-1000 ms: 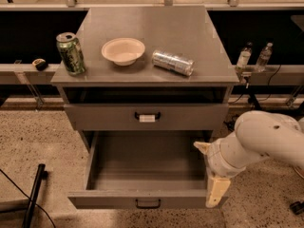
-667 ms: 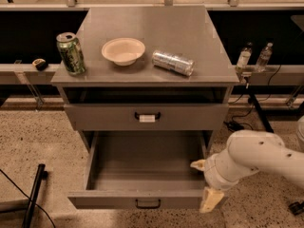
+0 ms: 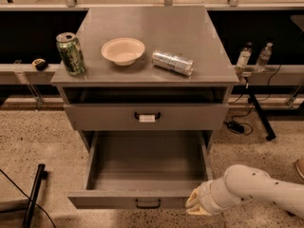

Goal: Close middle drawer

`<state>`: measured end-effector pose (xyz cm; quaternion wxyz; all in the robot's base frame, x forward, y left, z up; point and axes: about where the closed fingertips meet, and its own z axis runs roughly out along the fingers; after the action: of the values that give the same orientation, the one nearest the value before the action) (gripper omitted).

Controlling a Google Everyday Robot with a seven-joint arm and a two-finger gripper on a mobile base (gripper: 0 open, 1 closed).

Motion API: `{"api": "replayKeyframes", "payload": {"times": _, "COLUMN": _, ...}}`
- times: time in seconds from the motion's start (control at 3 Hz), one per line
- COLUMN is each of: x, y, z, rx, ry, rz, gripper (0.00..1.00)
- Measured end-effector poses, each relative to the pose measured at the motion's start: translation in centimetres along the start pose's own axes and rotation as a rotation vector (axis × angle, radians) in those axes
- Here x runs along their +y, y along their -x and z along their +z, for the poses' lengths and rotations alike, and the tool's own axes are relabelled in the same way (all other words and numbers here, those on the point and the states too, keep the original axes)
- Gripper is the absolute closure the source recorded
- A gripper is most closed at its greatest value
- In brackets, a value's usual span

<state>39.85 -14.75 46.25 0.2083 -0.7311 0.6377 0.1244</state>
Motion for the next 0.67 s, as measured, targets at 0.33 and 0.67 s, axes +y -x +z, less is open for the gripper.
{"api": "replayKeyframes", "payload": {"times": 0.33, "x": 0.73, "y": -0.14, "z": 2.52, "rx": -0.074, "ry": 0.020, "rz": -0.056, "gripper": 0.88}}
{"api": "replayKeyframes", "payload": {"times": 0.67, "x": 1.00, "y": -0.10, "z": 2.86, "rx": -0.080, "ry": 0.029, "rz": -0.070, "gripper": 1.00}}
